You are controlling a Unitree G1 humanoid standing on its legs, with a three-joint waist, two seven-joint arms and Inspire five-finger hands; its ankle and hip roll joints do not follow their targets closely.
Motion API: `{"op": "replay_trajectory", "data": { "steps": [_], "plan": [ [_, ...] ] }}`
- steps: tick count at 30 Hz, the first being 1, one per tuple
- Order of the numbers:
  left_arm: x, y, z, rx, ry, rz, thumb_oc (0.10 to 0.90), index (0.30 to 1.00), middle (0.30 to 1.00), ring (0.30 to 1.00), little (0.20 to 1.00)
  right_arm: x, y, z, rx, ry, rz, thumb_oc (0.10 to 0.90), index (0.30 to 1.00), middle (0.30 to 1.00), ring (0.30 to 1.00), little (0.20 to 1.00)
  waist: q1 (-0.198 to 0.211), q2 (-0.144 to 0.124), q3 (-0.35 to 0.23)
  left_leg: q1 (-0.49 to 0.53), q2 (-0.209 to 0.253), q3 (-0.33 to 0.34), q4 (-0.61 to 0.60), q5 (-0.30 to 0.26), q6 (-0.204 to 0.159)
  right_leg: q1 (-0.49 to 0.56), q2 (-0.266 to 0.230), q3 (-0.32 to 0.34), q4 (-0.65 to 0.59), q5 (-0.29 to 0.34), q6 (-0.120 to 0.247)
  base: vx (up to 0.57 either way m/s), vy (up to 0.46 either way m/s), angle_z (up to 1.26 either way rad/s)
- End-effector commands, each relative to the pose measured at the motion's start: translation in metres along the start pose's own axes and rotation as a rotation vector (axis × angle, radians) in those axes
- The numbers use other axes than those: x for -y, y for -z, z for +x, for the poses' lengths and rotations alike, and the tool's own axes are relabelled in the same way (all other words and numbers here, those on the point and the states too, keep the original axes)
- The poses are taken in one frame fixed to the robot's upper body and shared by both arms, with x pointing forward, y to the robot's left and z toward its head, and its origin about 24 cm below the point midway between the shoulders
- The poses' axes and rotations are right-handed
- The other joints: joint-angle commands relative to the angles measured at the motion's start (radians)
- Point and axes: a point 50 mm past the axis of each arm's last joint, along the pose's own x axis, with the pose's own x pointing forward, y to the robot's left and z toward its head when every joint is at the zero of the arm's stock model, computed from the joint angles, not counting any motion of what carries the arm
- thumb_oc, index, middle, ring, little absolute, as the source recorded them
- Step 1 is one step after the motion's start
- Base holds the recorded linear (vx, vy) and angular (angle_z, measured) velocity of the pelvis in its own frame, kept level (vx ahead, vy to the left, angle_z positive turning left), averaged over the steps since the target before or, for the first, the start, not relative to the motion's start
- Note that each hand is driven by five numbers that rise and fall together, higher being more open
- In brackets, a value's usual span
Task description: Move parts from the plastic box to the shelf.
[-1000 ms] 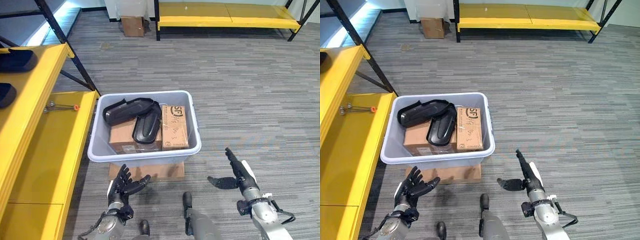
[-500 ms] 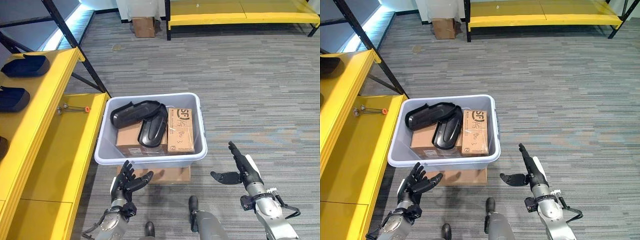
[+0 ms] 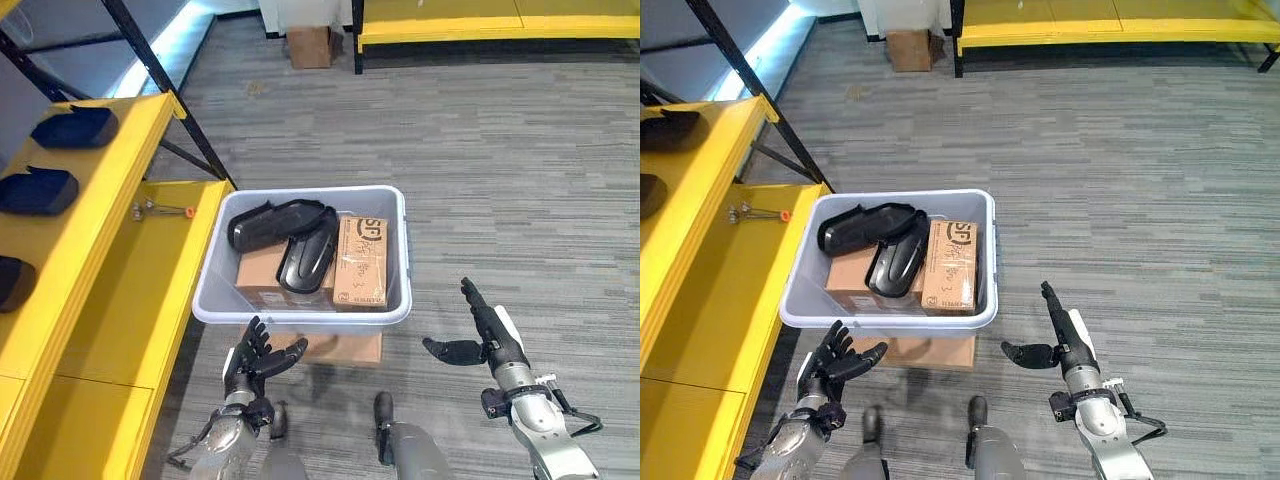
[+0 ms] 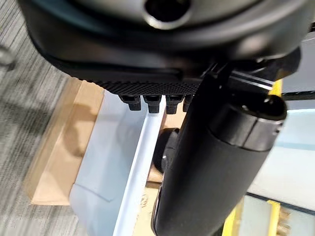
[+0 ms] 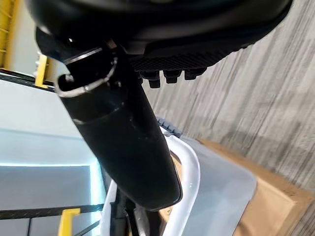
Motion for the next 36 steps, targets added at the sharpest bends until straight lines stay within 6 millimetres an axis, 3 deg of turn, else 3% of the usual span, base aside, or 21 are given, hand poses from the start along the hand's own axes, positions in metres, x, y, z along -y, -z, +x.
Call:
{"op": "replay_trajectory", "data": {
  "steps": [1,3,5,8,9,12,23,30,36],
  "plan": [
    [-0.009,-0.044,-0.005,0.236,-0.013,0.037,0.9,1.0,1.0,1.0,1.0,0.01,-0.04,0.003,0.215,0.02,-0.035,0.9,1.0,1.0,1.0,1.0,-0.004,0.029,-0.027,0.014,0.003,0.005,-0.065,0.159,-0.024,0.178,-0.076,0.086,-0.129,-0.04,0.118,0.17,0.273,-0.59],
    [-0.01,-0.043,-0.006,0.232,-0.008,0.042,0.9,1.0,1.0,1.0,1.0,0.009,-0.036,0.001,0.201,0.011,-0.047,0.9,1.0,1.0,1.0,1.0,-0.006,0.038,-0.041,0.04,-0.011,0.02,-0.065,0.141,-0.022,0.199,-0.1,0.102,-0.145,-0.028,0.133,0.17,0.3,-0.69],
    [-0.008,-0.046,-0.006,0.241,0.02,0.065,0.9,1.0,1.0,1.0,1.0,0.007,-0.034,0.001,0.186,0.01,-0.045,0.9,1.0,1.0,1.0,1.0,-0.006,0.026,-0.05,0.065,-0.047,0.04,-0.046,0.104,0.0,0.228,-0.156,0.116,-0.166,-0.001,0.163,0.18,0.349,-0.54],
    [-0.008,-0.049,-0.007,0.251,0.033,0.083,0.9,1.0,1.0,1.0,1.0,0.005,-0.032,0.0,0.177,0.007,-0.038,0.9,1.0,1.0,1.0,1.0,-0.006,0.007,-0.062,0.07,-0.079,0.058,-0.028,0.072,0.019,0.234,-0.196,0.132,-0.183,0.019,0.183,0.09,0.226,-0.34],
    [-0.008,-0.053,-0.005,0.259,0.04,0.099,0.9,1.0,1.0,1.0,1.0,0.002,-0.034,0.002,0.182,0.005,-0.034,0.9,1.0,1.0,1.0,1.0,-0.005,-0.014,-0.067,0.057,-0.1,0.075,0.02,0.038,0.034,0.233,-0.232,0.134,-0.189,0.038,0.2,0.03,0.206,-0.22],
    [-0.007,-0.058,-0.002,0.271,0.038,0.108,0.9,1.0,1.0,1.0,1.0,-0.001,-0.042,0.006,0.213,0.009,-0.036,0.9,1.0,1.0,1.0,1.0,0.0,-0.04,-0.068,0.033,-0.118,0.089,0.072,-0.003,0.051,0.215,-0.262,0.137,-0.204,0.065,0.218,0.0,0.169,-0.05],
    [-0.004,-0.061,0.002,0.261,0.053,0.115,0.9,1.0,1.0,1.0,1.0,0.012,-0.072,0.009,0.352,0.065,-0.109,0.9,1.0,1.0,1.0,1.0,0.005,-0.118,-0.059,-0.016,-0.092,0.098,0.134,-0.031,0.05,0.195,-0.254,0.112,-0.222,0.1,0.228,0.01,0.022,-0.05],
    [-0.002,-0.059,0.002,0.252,0.066,0.117,0.9,1.0,1.0,1.0,1.0,0.012,-0.097,0.015,0.463,0.055,-0.15,0.9,1.0,1.0,1.0,1.0,0.017,-0.138,-0.059,-0.012,-0.07,0.096,0.123,-0.024,0.039,0.199,-0.235,0.101,-0.233,0.095,0.223,0.01,-0.014,-0.04],
    [0.0,-0.058,0.003,0.244,0.067,0.098,0.9,1.0,1.0,1.0,1.0,-0.002,-0.122,0.027,0.552,0.016,-0.159,0.9,1.0,1.0,1.0,1.0,0.037,-0.145,-0.05,-0.016,-0.061,0.081,0.131,-0.025,0.034,0.209,-0.227,0.087,-0.232,0.086,0.215,0.0,-0.004,0.01]
  ]
}}
